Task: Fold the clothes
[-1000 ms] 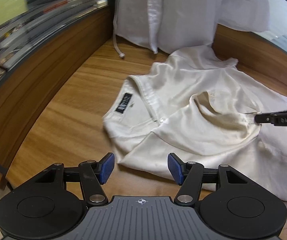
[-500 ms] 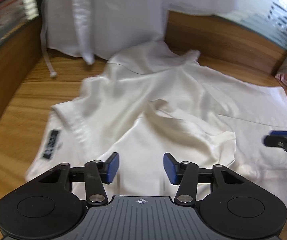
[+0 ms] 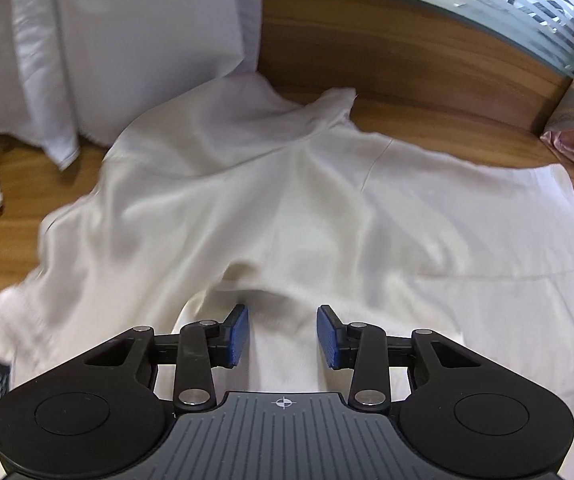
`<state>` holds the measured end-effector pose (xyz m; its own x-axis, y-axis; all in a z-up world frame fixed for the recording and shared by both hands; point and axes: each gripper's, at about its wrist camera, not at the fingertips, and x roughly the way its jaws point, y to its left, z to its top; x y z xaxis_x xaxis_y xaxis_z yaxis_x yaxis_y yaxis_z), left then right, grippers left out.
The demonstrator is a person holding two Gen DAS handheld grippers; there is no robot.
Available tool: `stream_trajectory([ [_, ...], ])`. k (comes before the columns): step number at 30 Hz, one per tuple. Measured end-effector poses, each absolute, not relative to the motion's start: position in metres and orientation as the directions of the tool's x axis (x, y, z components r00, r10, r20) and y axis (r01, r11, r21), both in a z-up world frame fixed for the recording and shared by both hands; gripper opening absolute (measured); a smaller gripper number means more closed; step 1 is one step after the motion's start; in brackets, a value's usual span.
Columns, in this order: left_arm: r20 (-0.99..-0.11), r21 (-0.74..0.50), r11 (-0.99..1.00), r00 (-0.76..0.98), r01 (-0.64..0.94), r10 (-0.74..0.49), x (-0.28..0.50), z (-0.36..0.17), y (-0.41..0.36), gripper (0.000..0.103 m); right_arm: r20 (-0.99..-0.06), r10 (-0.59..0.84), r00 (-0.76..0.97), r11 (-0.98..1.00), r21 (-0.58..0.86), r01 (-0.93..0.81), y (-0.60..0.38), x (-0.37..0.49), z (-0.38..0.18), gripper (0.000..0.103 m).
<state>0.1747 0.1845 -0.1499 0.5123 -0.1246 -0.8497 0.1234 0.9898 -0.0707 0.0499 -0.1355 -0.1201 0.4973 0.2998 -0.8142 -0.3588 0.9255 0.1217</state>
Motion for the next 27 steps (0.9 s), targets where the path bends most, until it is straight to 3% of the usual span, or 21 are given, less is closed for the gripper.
stream_trajectory([
  [10,-0.799,-0.029,0.99,0.592,0.14,-0.107,0.163,-0.117,0.184,0.045,-0.855,0.181,0.485,0.963,0.055,-0.263,-0.187,0.047,-0.135,0.039],
  [19,-0.842,-0.005,1.0,0.54,0.022,-0.016,0.106,-0.117,0.258,0.047,-0.887,0.125,0.445,0.984,0.054,-0.168,-0.229,0.051,-0.143,0.04],
  [27,-0.852,-0.012,0.997,0.522,-0.077,0.03,0.108,-0.107,0.296,0.049,-0.883,0.133,0.45,0.978,0.042,-0.205,-0.232,0.07,-0.139,0.04],
])
